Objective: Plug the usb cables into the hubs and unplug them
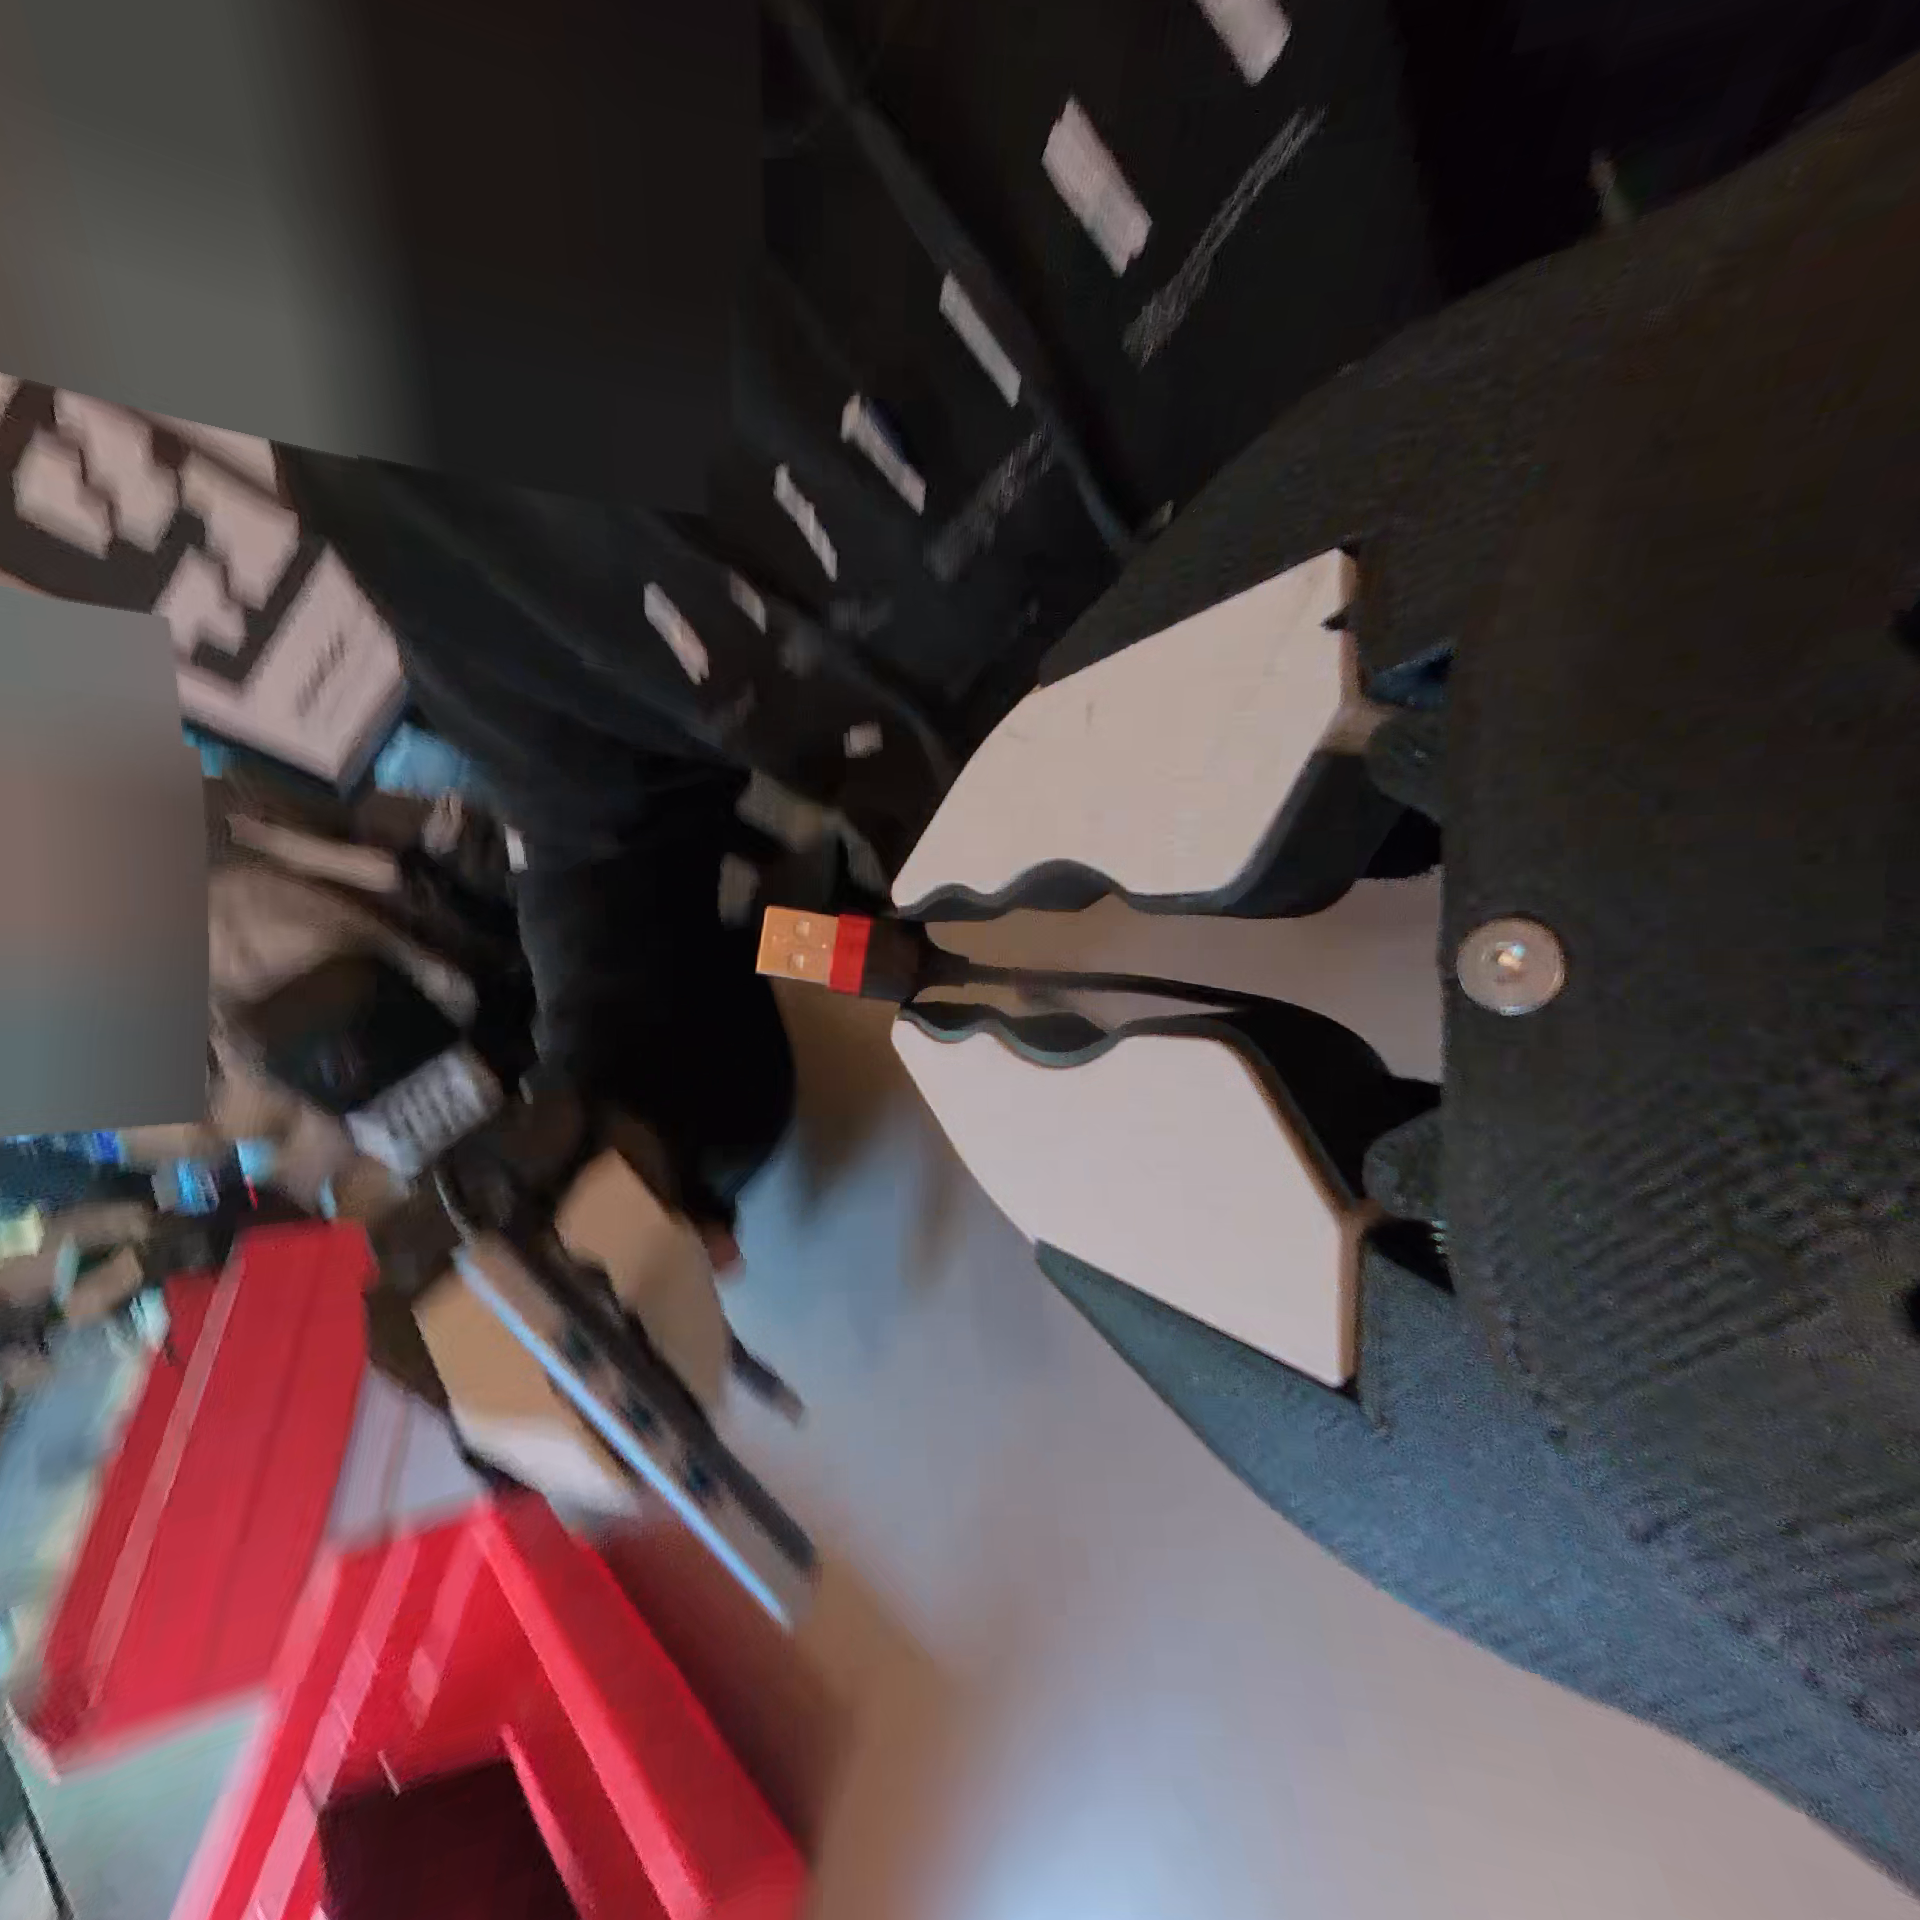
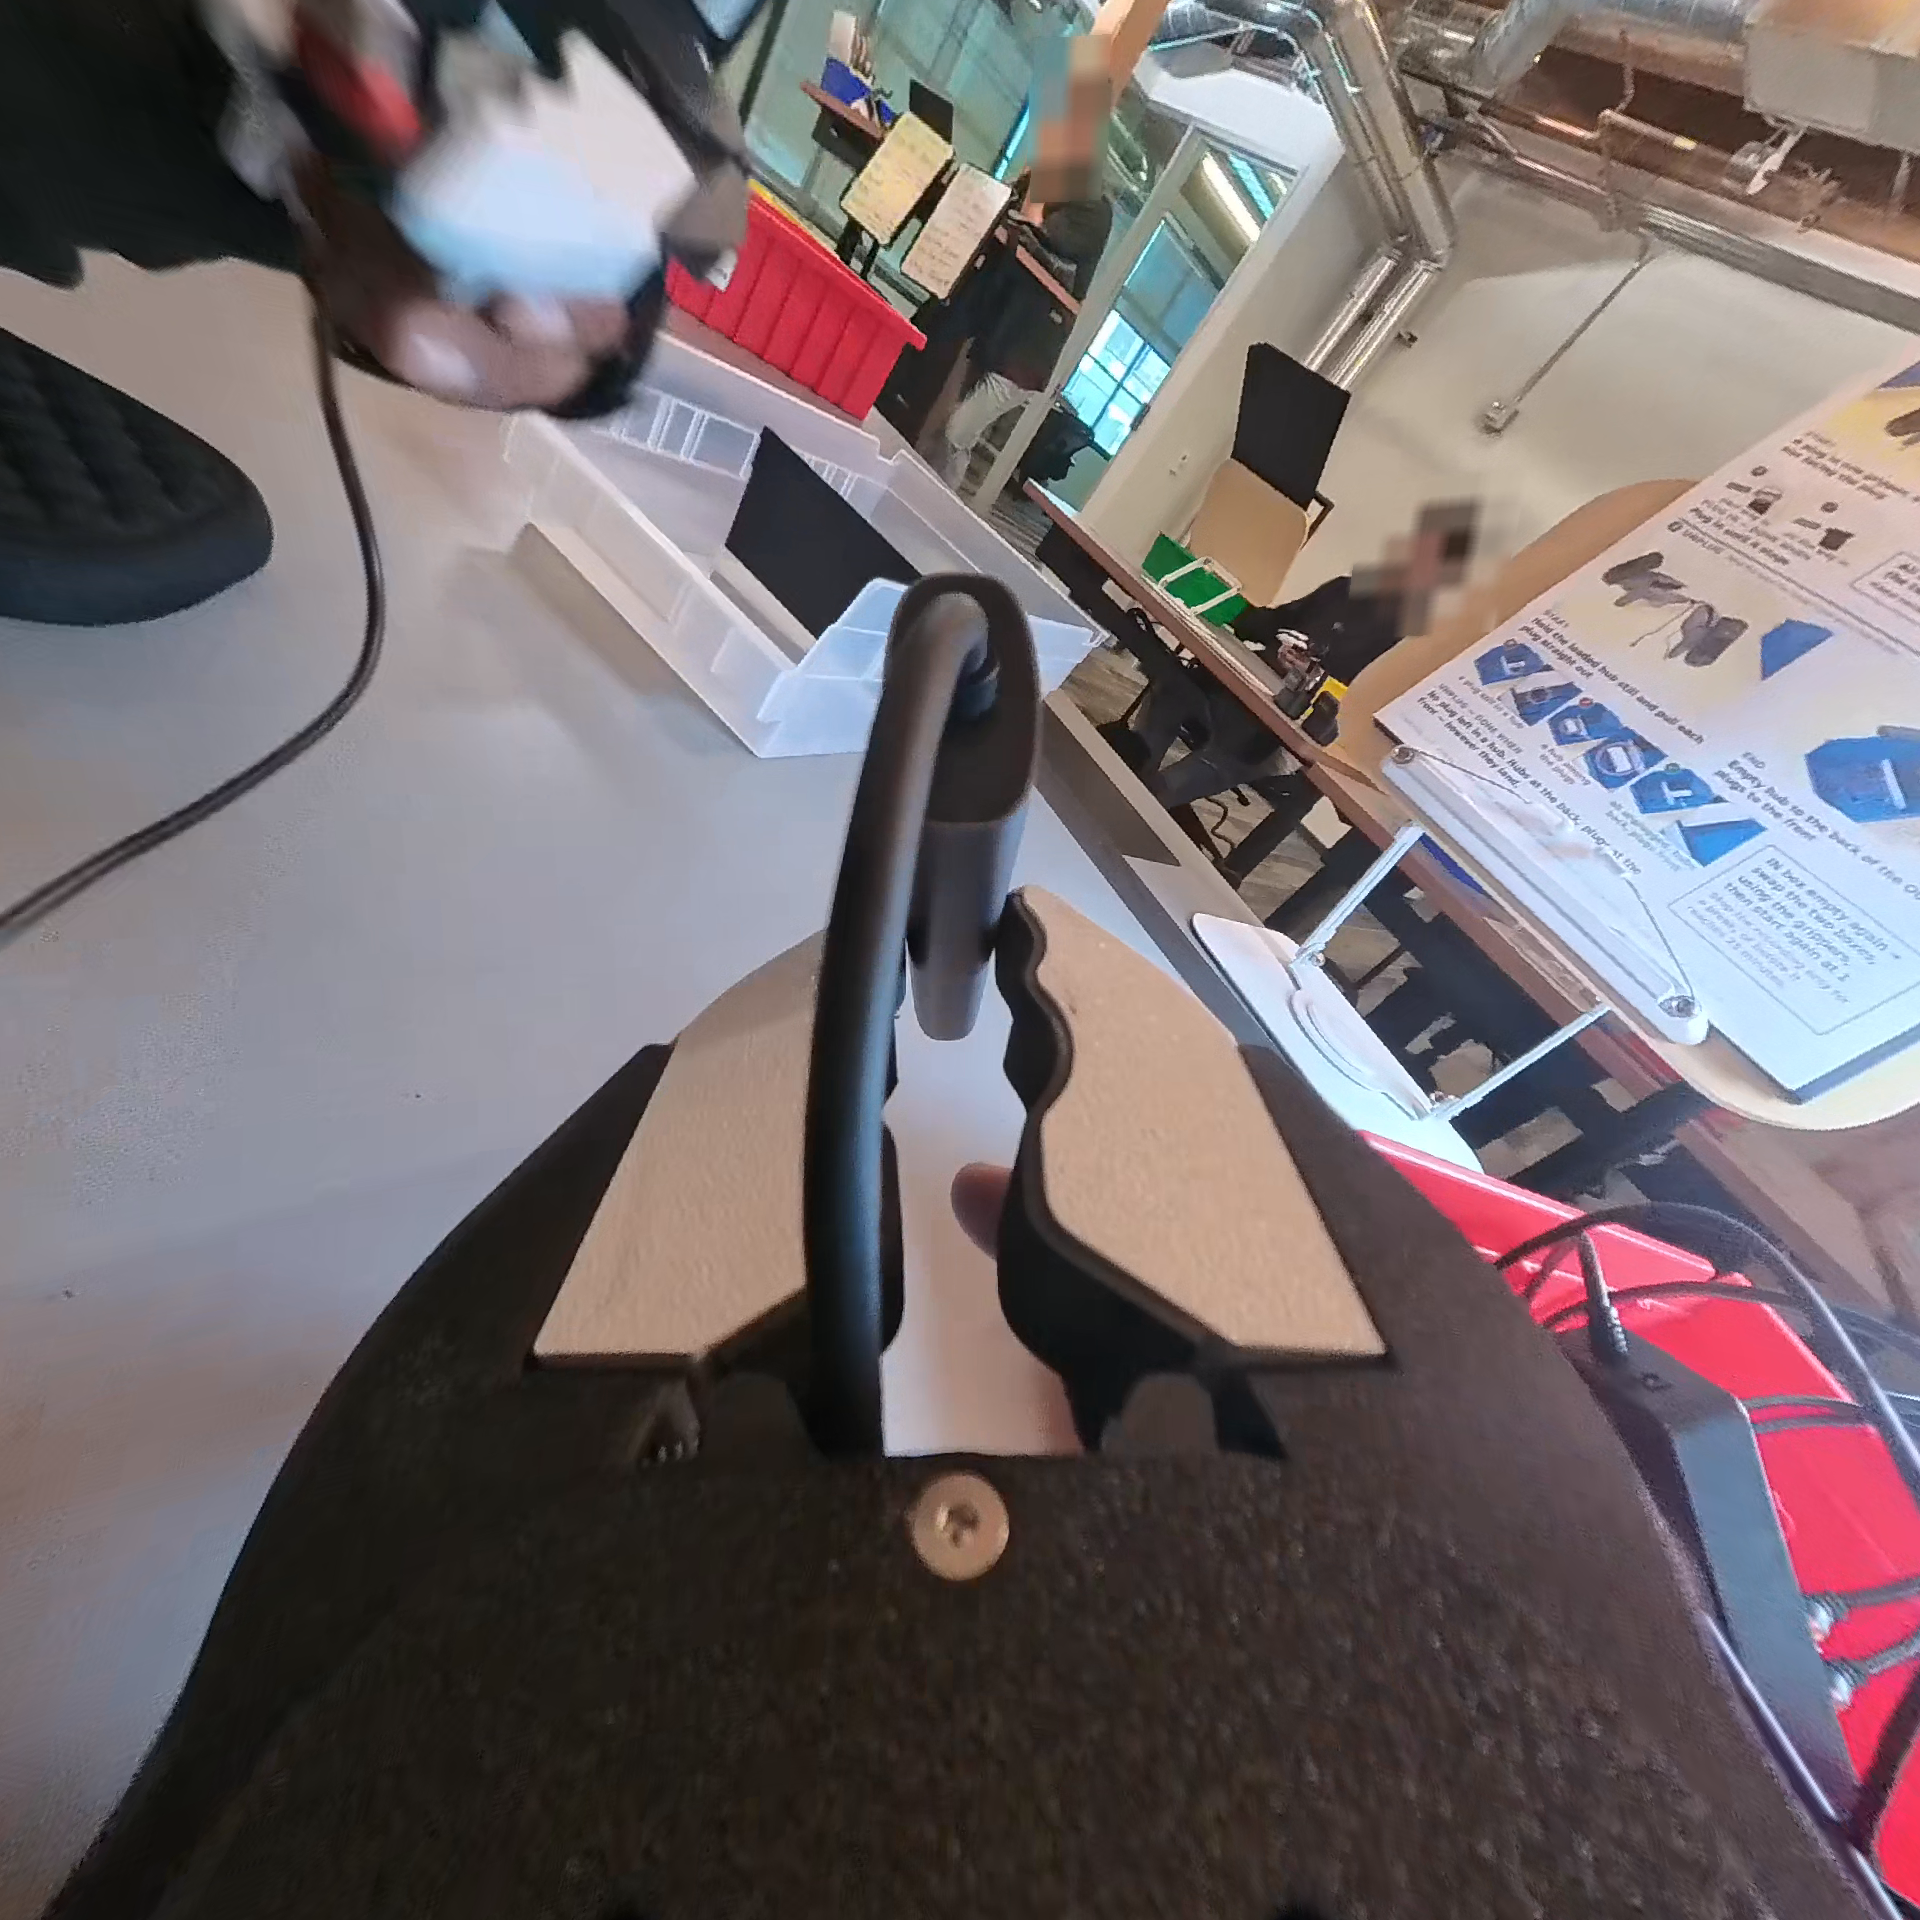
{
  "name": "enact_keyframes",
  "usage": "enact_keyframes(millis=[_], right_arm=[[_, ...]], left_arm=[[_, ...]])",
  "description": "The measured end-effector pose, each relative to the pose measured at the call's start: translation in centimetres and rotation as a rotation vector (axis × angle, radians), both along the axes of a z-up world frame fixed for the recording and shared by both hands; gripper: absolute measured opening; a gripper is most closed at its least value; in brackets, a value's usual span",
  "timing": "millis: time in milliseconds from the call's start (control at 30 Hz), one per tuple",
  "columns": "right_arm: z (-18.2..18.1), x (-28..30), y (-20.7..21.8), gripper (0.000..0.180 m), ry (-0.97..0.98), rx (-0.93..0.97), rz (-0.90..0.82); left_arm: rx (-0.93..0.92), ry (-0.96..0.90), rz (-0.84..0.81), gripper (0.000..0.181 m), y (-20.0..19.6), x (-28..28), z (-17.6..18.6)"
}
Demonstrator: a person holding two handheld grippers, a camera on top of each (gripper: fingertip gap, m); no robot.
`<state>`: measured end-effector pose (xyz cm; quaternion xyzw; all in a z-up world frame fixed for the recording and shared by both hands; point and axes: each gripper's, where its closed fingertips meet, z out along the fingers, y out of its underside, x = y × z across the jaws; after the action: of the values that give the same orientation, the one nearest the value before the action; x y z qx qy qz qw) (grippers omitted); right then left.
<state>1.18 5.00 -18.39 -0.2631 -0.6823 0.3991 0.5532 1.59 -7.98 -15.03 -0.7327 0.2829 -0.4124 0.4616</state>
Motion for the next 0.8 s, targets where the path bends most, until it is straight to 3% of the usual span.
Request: enact_keyframes(millis=[167,233,433,800], right_arm=[[-0.1,0.1,-0.1,0.019,-0.009,-0.004,0.004],[-0.2,0.1,-0.1,0.019,-0.014,-0.002,0.005],[-0.1,-0.1,0.2,0.019,-0.01,-0.008,-0.001],[-0.1,0.1,0.8,0.019,-0.014,0.015,-0.014]], left_arm=[[-0.223,0.256,0.398,0.015,4.7,-7.5,-8.9],[-0.24,0.375,0.449,0.016,4.8,-8.7,-10.8],[-0.138,0.542,0.511,0.018,6.5,-8.4,-11.3],[-0.256,0.73,0.328,0.02,10.9,-5.7,-15.3]])
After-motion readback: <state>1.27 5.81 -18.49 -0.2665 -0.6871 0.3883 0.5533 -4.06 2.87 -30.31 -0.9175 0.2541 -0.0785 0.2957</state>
